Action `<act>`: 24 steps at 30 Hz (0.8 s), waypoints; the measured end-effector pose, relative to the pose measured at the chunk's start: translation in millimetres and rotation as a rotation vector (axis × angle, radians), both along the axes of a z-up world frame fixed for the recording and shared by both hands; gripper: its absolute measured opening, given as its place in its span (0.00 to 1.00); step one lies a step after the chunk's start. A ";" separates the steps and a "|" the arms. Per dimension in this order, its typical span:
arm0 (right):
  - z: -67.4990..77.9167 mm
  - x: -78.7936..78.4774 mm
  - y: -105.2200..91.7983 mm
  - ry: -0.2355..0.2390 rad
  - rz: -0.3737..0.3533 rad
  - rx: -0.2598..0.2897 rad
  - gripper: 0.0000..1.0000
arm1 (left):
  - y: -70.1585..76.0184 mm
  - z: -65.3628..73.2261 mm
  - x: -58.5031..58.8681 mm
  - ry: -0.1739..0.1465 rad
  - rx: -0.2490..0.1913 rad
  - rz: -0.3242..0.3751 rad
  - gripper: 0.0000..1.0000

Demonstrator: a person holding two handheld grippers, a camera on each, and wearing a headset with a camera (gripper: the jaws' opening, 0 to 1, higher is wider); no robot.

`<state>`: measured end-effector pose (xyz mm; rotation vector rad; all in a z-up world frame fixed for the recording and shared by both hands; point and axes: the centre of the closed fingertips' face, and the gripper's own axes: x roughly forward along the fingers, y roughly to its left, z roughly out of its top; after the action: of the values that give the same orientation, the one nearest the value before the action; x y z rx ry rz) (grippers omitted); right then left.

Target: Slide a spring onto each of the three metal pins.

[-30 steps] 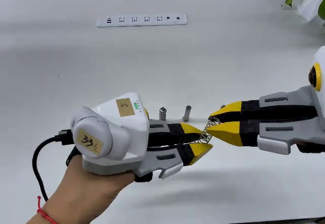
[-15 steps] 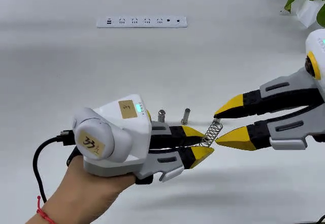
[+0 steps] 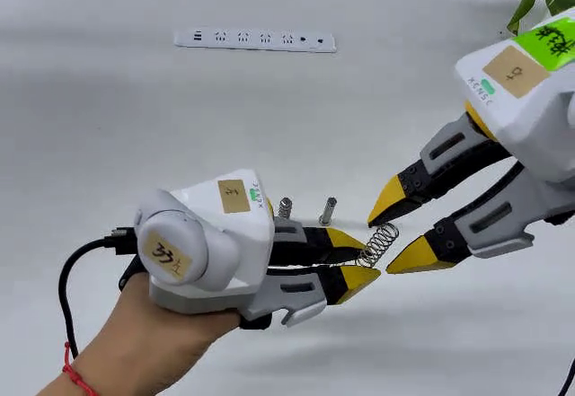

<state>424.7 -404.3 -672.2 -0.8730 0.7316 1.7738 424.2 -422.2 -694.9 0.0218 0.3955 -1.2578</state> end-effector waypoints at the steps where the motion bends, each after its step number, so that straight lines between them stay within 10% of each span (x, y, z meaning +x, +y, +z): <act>1: -1.3 -0.4 0.4 -0.002 0.013 -0.012 0.23 | 0.1 0.2 0.2 -0.001 -0.002 0.001 0.10; 24: -6.9 -4.5 0.3 0.003 0.103 -0.085 0.13 | -2.6 1.3 0.0 -0.006 -0.021 0.001 0.10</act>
<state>420.2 -403.9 -679.0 -0.9807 0.7810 1.8460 424.2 -424.8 -693.6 0.0075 0.3776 -1.2609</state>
